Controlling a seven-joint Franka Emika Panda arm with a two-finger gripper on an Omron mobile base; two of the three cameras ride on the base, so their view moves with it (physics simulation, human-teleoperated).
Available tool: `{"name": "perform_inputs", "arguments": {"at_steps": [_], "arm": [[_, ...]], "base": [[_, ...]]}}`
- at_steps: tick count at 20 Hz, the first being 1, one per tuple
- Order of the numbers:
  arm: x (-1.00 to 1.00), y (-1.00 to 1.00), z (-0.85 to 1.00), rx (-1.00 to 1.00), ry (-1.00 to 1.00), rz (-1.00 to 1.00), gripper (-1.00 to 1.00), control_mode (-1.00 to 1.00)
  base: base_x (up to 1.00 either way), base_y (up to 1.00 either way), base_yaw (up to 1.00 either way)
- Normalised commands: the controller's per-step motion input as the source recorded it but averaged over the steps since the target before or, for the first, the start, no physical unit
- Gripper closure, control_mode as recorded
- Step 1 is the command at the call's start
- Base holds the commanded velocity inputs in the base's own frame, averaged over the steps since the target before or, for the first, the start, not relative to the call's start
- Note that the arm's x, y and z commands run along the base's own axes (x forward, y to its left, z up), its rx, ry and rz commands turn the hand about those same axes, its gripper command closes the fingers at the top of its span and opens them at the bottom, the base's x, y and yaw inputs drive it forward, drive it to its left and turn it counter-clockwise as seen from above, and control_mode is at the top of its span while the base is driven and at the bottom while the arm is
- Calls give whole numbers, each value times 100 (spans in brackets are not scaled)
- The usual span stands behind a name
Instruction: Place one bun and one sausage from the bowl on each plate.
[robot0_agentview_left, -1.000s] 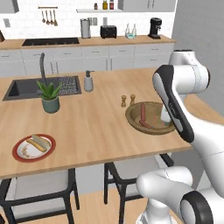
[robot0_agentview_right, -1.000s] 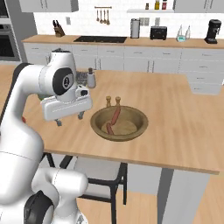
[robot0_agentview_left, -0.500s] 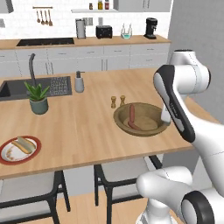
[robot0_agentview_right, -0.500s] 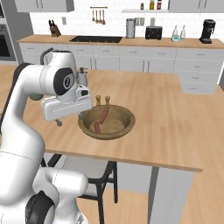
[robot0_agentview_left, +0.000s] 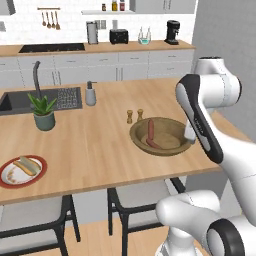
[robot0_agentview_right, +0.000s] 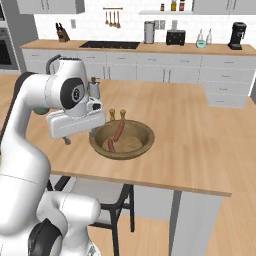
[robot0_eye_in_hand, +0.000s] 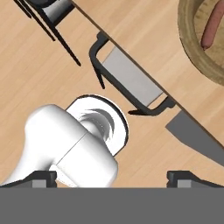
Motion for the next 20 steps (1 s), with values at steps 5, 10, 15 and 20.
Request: {"name": "perform_inputs", "arguments": {"at_steps": [5,10,15,20], "arm": [[3,-11,-16,3,10,-27,-100,-100],[20,-14,-3,3,2,-39,-100,-100],[31,0,-14,-2,0,-7,-100,-100],[77,-8,-63,-3,1,-2,-100,-100]], "base": [[0,0,0],[0,0,0],[0,0,0],[0,0,0]]}}
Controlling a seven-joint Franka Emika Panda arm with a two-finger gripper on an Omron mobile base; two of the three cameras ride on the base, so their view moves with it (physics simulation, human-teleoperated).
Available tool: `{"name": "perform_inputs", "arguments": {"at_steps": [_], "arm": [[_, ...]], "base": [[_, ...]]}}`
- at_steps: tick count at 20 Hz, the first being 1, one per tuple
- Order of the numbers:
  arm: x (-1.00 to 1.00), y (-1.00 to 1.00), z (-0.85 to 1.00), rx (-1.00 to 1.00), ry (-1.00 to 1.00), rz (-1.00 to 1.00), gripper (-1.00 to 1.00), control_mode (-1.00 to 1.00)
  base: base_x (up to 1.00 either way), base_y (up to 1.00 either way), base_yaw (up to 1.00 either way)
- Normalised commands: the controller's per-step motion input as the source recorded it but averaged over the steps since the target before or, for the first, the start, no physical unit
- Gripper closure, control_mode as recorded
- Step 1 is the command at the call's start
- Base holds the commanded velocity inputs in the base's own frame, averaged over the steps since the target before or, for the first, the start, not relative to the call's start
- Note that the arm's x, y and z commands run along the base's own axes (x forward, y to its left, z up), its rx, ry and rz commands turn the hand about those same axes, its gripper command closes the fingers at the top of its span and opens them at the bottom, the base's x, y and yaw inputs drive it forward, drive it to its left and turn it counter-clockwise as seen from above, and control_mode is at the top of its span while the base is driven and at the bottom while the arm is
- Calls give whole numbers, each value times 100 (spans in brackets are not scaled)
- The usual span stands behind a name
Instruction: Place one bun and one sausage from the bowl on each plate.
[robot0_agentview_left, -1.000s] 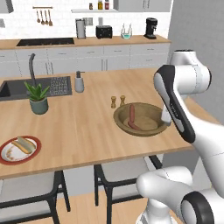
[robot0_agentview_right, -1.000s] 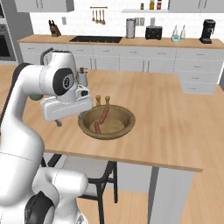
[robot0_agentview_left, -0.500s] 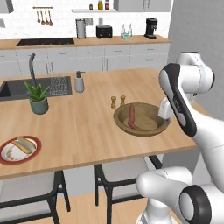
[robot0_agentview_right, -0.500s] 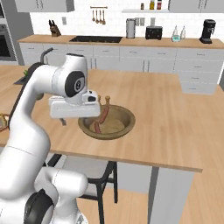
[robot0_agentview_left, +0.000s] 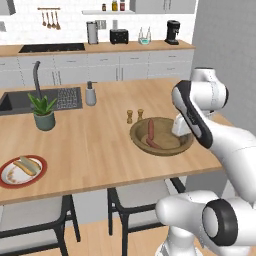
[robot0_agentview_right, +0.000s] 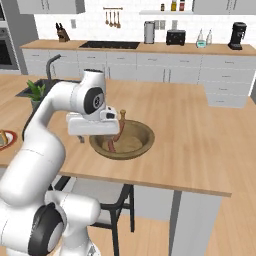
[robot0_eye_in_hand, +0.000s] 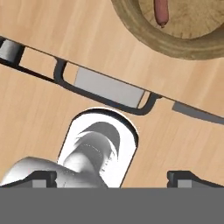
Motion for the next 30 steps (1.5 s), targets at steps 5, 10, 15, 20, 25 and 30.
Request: {"name": "perform_inputs", "arguments": {"at_steps": [5,10,15,20,25,30], "arm": [[82,-1,-39,-7,0,1,-100,-100],[54,0,-5,-1,0,0,-100,-100],[27,7,-25,0,0,0,-100,-100],[24,18,-43,0,0,0,-100,-100],[27,12,-24,0,0,0,-100,-100],[27,1,-12,0,-3,0,-100,-100]], "base": [[0,0,0],[0,0,0],[0,0,0],[0,0,0],[0,0,0],[0,0,0]]}}
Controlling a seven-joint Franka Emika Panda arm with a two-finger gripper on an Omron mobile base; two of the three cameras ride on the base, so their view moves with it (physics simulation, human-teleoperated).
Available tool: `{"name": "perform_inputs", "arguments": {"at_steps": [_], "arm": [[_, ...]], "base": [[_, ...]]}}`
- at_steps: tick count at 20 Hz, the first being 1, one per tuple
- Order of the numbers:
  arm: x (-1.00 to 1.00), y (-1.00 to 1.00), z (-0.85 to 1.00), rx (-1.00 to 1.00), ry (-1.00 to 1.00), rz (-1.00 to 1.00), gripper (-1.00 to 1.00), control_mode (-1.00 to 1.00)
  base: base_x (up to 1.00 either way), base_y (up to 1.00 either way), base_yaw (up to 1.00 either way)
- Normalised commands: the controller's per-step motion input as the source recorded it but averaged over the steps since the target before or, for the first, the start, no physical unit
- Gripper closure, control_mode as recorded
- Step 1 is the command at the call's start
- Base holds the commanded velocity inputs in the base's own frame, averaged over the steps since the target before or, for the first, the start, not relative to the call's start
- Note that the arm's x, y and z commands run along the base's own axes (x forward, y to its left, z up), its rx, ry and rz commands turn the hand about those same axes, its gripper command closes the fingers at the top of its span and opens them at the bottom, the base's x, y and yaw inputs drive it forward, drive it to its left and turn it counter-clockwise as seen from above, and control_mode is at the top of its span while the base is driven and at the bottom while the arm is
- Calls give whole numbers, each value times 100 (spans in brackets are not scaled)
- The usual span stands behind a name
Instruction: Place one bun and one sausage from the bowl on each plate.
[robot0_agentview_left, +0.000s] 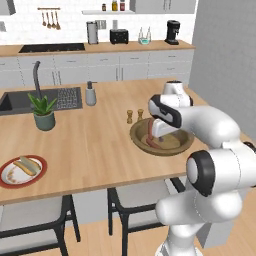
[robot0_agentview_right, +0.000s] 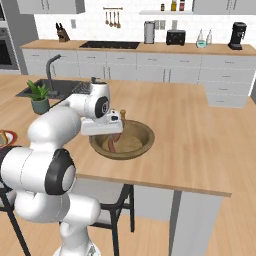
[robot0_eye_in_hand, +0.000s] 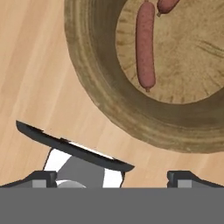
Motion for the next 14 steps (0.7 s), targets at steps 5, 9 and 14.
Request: {"name": "perform_inputs", "arguments": {"at_steps": [5,9,14], "arm": [[31,0,-35,0,-7,0,-100,-100],[28,0,-44,1,-9,0,-100,-100],[28,0,-30,8,-2,0,-100,-100]], "base": [[0,0,0],[0,0,0],[0,0,0]]}}
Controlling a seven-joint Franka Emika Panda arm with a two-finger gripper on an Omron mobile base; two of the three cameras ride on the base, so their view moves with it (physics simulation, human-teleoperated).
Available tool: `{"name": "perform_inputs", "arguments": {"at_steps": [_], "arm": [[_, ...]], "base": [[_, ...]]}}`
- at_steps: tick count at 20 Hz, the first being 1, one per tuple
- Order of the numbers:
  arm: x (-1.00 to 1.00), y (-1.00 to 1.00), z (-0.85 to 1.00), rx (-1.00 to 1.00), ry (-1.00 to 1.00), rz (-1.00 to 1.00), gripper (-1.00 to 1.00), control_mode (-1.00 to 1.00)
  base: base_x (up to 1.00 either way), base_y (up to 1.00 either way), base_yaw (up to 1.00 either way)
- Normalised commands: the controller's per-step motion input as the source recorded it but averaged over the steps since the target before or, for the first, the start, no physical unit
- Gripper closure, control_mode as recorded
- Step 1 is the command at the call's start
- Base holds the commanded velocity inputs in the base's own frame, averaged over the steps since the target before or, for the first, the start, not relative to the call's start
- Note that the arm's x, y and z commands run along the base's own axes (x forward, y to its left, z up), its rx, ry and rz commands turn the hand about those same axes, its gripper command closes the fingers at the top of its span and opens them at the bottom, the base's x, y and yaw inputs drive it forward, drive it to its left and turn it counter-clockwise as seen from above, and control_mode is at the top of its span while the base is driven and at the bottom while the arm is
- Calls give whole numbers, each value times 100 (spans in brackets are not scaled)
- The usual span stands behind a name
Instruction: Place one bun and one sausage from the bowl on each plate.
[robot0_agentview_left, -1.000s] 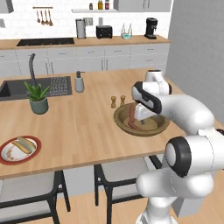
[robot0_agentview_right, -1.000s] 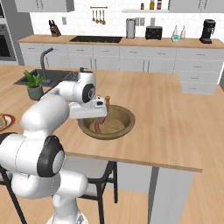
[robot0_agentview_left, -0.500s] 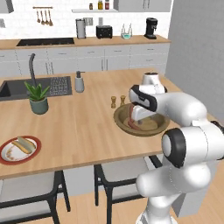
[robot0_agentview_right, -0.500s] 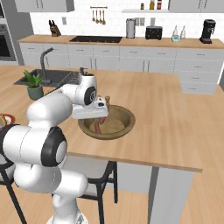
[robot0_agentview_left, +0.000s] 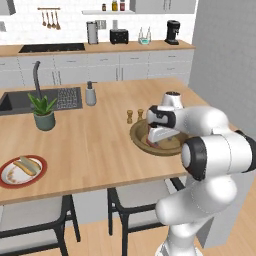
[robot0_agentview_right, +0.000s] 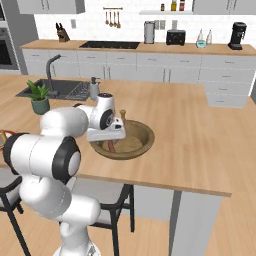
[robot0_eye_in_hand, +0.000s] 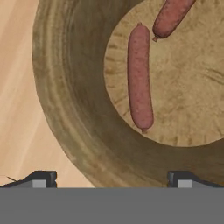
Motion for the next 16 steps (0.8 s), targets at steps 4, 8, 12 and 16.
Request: {"name": "perform_inputs", "arguments": {"at_steps": [4,8,12,16], "arm": [[26,0,-5,6,0,0,-100,-100],[29,0,0,0,0,0,-100,-100],[29,0,-2,0,0,0,-100,-100],[37,0,-15,0,0,-1,-100,-100]], "base": [[0,0,0],[0,0,0],[0,0,0],[0,0,0]]}}
